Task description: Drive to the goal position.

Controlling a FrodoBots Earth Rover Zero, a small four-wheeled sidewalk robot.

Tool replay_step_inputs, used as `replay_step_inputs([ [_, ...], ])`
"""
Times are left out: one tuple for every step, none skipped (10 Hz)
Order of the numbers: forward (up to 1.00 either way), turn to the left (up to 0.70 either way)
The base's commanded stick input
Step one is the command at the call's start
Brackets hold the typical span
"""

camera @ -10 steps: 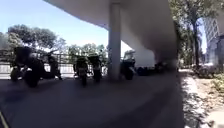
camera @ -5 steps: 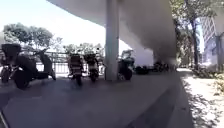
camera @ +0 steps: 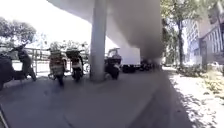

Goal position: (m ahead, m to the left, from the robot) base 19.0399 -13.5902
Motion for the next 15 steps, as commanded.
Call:
replay_step_inputs([
  [0.1,-0.44],
  [0.16,-0.63],
  [0.21,-0.84],
  [0.23,-0.65],
  [0.23,-0.2],
  [0.24,0.0],
  [0.32,0.0],
  [0.43,0.0],
  [0.45,0.0],
  [0.45,0.0],
  [0.45,-0.14],
  [0.45,-0.27],
  [0.45,-0.22],
  [0.45,-0.03],
  [0.45,0.0],
])
